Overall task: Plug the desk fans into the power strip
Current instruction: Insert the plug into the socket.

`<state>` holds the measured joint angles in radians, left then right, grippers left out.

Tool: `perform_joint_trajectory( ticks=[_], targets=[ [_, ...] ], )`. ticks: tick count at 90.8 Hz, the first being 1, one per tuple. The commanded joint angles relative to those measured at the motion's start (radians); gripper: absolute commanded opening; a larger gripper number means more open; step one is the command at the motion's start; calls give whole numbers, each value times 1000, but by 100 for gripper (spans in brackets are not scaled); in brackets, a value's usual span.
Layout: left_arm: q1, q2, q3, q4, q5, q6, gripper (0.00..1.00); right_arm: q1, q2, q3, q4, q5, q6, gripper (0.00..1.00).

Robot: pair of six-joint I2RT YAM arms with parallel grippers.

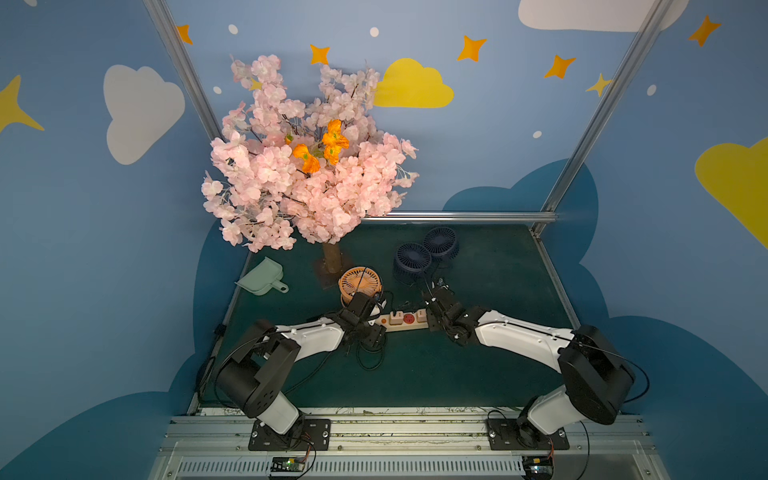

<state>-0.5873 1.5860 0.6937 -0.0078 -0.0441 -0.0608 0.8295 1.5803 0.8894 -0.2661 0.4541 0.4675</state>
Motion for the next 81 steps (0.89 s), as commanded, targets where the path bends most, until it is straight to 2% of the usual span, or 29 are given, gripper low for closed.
perform_joint_trajectory(
  ticks=[1,10,32,55,70,81],
  targets=[
    [12,13,20,19,9,-16,74,8,176,-84,-167,-147,-9,0],
    [12,6,18,13,8,-14,73,21,205,-102,-165,-156,40,0],
    [13,-11,9,19,14,-21,73,109,171,-171,-177,-123,106,0],
    [13,-30,-2,19,22,-32,73,156,162,-300,-96,-163,221,0],
    [13,-39,-2,20,28,-30,72,172,243,-273,-76,-178,213,0],
    [14,-61,-7,17,20,-30,72,207,275,-307,-51,-214,255,0]
  ],
)
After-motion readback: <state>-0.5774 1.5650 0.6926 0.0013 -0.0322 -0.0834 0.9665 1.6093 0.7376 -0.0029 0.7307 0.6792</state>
